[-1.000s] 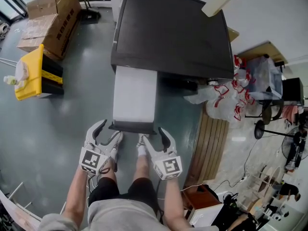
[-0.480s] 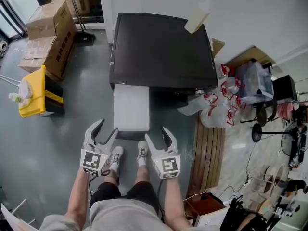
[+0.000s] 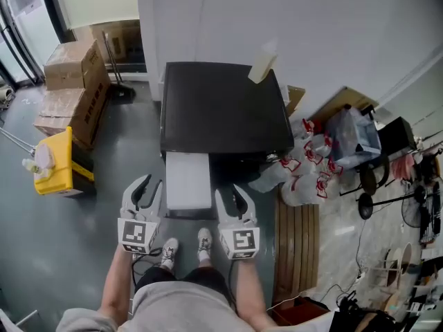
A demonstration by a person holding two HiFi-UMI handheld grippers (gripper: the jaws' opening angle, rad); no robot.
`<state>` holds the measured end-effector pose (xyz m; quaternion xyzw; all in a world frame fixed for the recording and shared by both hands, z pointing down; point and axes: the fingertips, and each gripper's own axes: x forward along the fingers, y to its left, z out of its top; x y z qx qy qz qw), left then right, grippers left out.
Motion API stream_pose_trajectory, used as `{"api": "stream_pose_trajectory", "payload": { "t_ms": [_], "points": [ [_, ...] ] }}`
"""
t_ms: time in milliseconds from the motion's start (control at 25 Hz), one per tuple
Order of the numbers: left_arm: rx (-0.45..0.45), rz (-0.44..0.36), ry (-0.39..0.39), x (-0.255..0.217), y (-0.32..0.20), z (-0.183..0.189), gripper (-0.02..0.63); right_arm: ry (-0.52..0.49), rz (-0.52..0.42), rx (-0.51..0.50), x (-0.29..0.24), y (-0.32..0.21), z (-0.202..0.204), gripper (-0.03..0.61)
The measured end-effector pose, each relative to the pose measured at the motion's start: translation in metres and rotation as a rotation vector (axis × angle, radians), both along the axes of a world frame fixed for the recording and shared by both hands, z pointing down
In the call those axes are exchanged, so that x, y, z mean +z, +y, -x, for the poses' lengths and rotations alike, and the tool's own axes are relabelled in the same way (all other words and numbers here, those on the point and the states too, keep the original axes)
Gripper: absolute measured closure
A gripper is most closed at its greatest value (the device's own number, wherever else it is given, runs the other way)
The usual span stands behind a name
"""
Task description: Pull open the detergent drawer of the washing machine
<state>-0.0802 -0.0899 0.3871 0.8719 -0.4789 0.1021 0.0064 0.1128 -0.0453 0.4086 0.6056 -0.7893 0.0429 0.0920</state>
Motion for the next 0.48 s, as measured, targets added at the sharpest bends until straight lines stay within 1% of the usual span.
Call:
{"api": "stream_pose_trajectory", "payload": {
  "t_ms": [120, 200, 320, 480],
  "points": [
    [-0.012, -0.037, 0.005, -0.020, -0.004, 0.001, 0.506, 0.007, -0.053, 0.013, -0.026, -0.007, -0.002, 0.457],
    [-0.016, -0.049, 0.015, -0.028, -0.004, 0.002, 0.519, 0.004, -0.080, 0.016, -0.040, -0.010, -0.002, 0.469],
    [-0.024, -0.065, 0.022, -0.040, -0.003, 0.003, 0.537, 0.004, -0.104, 0.027, -0.053, -0.012, -0.003, 0.484],
    [-0.030, -0.080, 0.023, -0.042, -0.002, 0.006, 0.562, 0.006, -0.117, 0.031, -0.059, -0.015, -0.004, 0.517]
  ]
}}
